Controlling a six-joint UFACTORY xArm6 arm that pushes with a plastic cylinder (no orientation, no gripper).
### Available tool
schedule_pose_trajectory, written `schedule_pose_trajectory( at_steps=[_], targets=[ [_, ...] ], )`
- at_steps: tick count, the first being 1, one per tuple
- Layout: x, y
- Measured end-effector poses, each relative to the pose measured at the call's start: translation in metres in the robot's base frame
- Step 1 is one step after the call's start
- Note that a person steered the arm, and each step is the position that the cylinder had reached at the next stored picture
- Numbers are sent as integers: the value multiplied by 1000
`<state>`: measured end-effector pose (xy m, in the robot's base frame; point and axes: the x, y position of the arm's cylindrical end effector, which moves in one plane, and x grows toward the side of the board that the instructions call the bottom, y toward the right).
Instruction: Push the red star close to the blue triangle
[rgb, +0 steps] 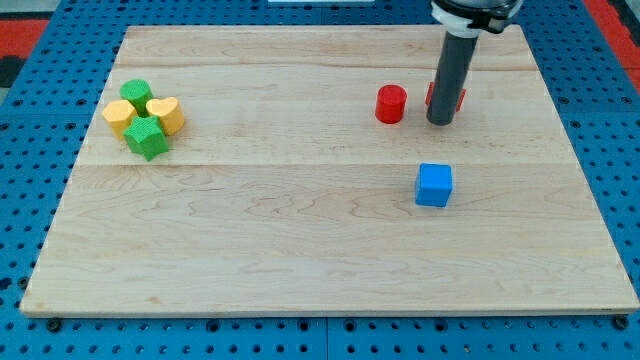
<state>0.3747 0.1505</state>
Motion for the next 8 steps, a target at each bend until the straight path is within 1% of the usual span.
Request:
schedule_pose_trajectory(
  at_steps=[1,4,5,8],
  targets=[
    [-2,8],
    [-64,5],
    [-81,2],
    [-116,-27]
  ],
)
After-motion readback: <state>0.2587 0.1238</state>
